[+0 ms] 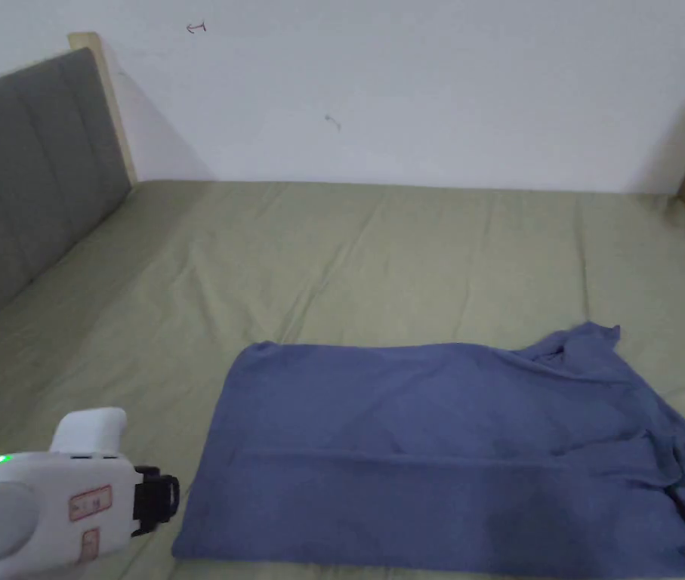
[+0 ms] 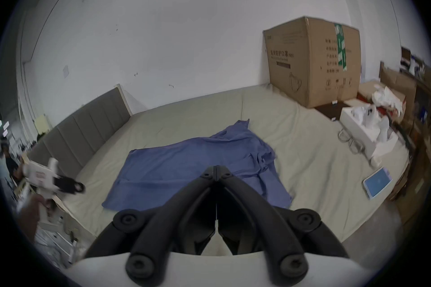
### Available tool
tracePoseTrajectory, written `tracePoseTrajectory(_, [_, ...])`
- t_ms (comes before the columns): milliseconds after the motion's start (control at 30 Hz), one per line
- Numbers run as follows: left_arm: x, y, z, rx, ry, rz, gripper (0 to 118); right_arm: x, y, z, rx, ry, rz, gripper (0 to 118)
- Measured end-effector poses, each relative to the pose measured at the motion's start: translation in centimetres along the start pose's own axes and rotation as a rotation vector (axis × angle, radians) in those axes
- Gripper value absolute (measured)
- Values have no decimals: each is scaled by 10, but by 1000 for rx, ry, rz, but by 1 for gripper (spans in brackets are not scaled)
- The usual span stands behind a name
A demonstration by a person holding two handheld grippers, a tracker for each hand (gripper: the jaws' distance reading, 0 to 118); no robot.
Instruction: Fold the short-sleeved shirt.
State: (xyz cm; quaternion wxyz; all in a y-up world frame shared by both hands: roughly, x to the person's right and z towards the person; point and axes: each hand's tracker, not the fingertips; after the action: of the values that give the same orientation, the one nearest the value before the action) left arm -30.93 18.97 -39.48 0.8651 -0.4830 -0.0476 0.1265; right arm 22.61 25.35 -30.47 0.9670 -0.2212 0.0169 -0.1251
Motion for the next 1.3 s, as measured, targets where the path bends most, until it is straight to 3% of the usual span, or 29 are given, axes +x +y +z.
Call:
tracePoseTrajectory(33, [-4,1,-16,-15,-5,-8,2,3,-1,-2,-13,11,-30,0])
tracePoseTrajectory(67, [-9,4,-31,3,14,2,23,5,-2,-3,-24,4,-41,0])
tracePoseTrajectory(100, [-11,7,-43,7,33,-7,59,6,-3,-5,-34,-2,-44,0])
tracePoseTrajectory(133, [-12,5,-55,-2,69,-9,104,8,-5,-6,-51,-4,-53,0])
tracePoseTrajectory(167, [-15,8,-69,-27,108,1,117,11,-6,-7,-63,-3,-61,0])
tracePoseTrajectory(200, [-18,9,-83,-64,137,27,112,12,-7,-8,-76,-7,-67,0])
tracePoseTrajectory(300, [-17,12,-119,-116,101,51,112,17,-11,-9,-107,-17,-71,0])
tracePoseTrajectory(433, [0,-20,-131,-219,202,-108,112,26,-13,-11,-127,-43,-64,0])
tracePoseTrajectory(467, [9,-23,-128,-175,231,-174,113,30,-11,-12,-126,-52,-66,0])
tracePoseTrajectory(533, [15,-18,-127,-173,257,-112,109,39,-5,-13,-123,-75,-62,0])
tracePoseTrajectory(600, [27,-17,-115,-154,243,-165,85,63,-1,-18,-117,-106,-66,0])
tracePoseTrajectory(633, [33,-19,-109,-120,224,-219,66,73,3,-21,-115,-131,-68,0])
tracePoseTrajectory(700, [39,-17,-106,-85,208,-277,10,94,10,-35,-174,-163,-89,0])
tracePoseTrajectory(733, [37,-16,-106,-83,127,-248,7,107,13,-48,-239,-152,-104,1])
tracePoseTrajectory(767, [36,-14,-106,-89,106,-208,7,118,16,-61,-315,-130,-136,12])
tracePoseTrajectory(800, [35,-15,-104,-94,144,-218,7,127,17,-73,-370,-115,-157,33])
tracePoseTrajectory(867, [29,-11,-99,-83,151,-243,7,142,12,-102,-473,-50,-228,95])
tracePoseTrajectory(900, [26,-8,-96,-80,149,-246,7,148,9,-115,-527,-27,-252,101])
tracePoseTrajectory(1033, [26,-3,-85,-79,166,-237,7,174,-11,-175,-700,-61,-318,101])
tracePoseTrajectory(1100, [30,-4,-83,-81,178,-233,7,182,-20,-193,-712,-79,-384,100])
tracePoseTrajectory(1133, [30,-5,-83,-84,183,-231,7,187,-24,-203,-738,-42,-430,99])
tracePoseTrajectory(1200, [24,-2,-87,-95,183,-220,7,193,-31,-215,-748,-23,-495,84])
tracePoseTrajectory(1267, [26,-4,-89,-108,179,-214,7,189,-33,-212,-731,-49,-478,44])
tracePoseTrajectory(1300, [27,-5,-91,-115,179,-216,7,187,-33,-212,-733,-84,-452,44])
